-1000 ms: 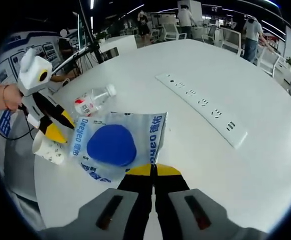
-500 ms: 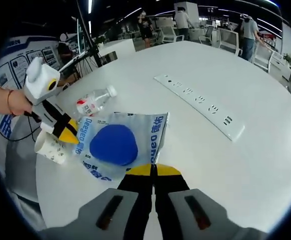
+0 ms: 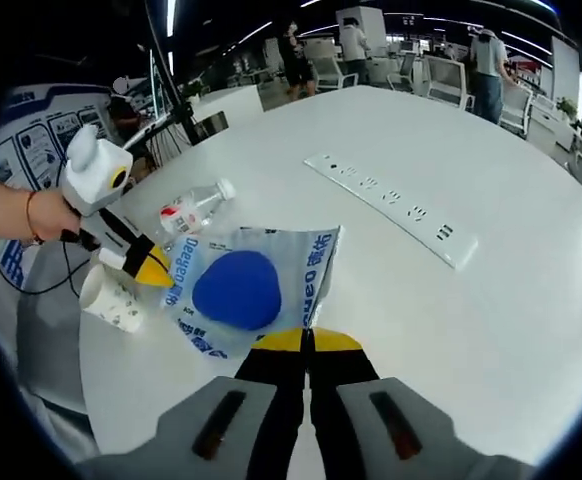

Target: Arrange the tabletop items into an orderly group along one side of the table until the central work area is clear of visible clutter.

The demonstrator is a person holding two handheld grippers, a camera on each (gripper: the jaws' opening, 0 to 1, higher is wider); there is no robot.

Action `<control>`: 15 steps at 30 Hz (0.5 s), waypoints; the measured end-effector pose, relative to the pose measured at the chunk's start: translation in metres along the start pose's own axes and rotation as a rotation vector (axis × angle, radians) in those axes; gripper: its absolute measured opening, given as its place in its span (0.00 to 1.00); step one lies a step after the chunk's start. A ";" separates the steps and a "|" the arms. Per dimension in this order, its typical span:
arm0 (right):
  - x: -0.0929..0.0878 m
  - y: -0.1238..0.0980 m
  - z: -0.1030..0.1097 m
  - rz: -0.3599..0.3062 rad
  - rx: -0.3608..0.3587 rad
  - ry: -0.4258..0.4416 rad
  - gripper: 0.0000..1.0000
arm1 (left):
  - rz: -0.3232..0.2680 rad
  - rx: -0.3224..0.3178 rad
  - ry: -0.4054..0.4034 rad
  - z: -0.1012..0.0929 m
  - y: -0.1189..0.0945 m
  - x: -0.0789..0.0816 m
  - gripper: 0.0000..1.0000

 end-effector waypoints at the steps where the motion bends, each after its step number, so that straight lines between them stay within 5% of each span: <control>1: -0.001 -0.001 0.001 -0.003 -0.002 0.007 0.00 | -0.003 -0.004 -0.005 -0.001 0.000 0.001 0.00; 15: -0.004 -0.030 0.012 -0.099 -0.045 0.105 0.00 | -0.026 -0.054 -0.031 -0.007 -0.012 0.008 0.00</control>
Point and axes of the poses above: the point that each gripper's makers call its tool centre point, and the gripper's own axes: y roughly forward along the fingers, z roughly to its left, x roughly out of its top, the point moved 1 cm from there along -y, roughly backward along the fingers, and after that the axes turned 9 degrees about x, right-handed, at the moved point
